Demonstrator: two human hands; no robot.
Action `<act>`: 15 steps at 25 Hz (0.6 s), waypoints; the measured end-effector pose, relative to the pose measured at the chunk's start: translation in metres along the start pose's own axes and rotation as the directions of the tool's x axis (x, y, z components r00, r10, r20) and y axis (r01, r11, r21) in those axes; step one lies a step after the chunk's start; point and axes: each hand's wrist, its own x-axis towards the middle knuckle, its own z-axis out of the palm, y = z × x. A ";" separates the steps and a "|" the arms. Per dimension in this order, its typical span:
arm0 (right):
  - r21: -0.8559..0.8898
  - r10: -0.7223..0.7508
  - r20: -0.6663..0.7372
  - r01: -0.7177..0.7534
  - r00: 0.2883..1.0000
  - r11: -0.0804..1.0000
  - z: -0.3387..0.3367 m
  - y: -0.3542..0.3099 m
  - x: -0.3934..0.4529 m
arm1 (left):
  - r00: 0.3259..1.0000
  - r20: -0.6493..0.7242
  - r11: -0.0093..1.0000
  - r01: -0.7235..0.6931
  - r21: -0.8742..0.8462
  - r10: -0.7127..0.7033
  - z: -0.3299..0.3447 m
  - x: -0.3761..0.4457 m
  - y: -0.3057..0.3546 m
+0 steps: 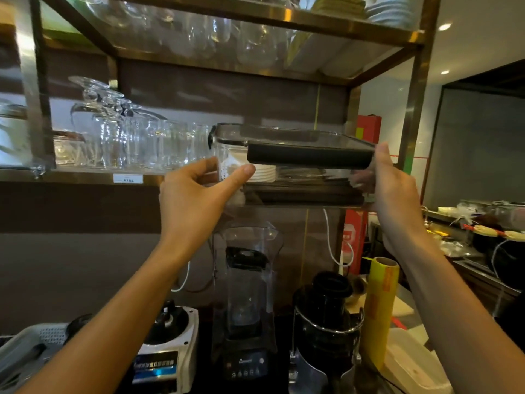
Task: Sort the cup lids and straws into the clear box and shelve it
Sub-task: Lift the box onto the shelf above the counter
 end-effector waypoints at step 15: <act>-0.085 -0.089 0.062 0.094 0.994 0.992 -0.021 0.076 0.099 | 0.989 0.142 0.999 0.032 0.038 -0.037 0.101 0.057 -0.029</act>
